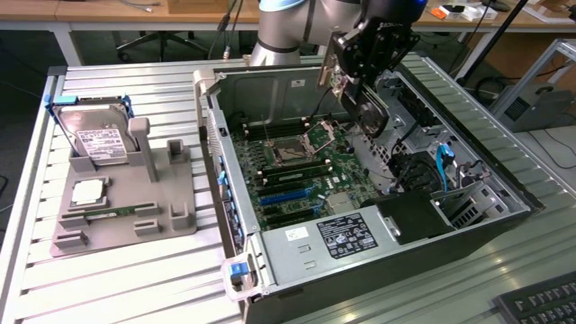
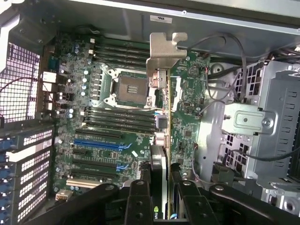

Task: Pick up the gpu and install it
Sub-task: 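Insert the gpu into the slot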

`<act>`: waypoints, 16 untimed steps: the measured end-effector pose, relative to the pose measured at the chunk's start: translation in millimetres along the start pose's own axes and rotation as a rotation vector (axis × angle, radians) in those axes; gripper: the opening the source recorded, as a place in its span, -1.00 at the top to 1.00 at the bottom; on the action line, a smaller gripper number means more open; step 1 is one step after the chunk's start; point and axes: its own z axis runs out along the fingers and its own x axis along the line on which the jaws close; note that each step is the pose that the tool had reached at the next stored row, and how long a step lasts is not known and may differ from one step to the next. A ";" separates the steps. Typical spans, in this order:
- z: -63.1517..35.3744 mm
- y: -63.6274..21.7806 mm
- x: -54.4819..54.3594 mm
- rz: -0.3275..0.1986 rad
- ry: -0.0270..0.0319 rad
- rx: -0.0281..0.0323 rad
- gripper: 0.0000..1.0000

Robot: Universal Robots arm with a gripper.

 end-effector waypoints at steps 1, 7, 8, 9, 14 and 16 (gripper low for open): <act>0.0 -0.1 0.0 -0.005 0.0000 -0.0001 0.47; 0.4 -0.7 0.1 -0.041 -0.0001 -0.0010 0.47; 0.4 -0.7 0.1 -0.049 -0.0001 -0.0012 0.47; 0.5 -0.7 0.1 -0.057 -0.0002 -0.0014 0.47; 0.6 -0.8 0.1 -0.090 -0.0003 -0.0023 0.47; 0.7 -0.8 0.1 -0.106 -0.0003 -0.0025 0.47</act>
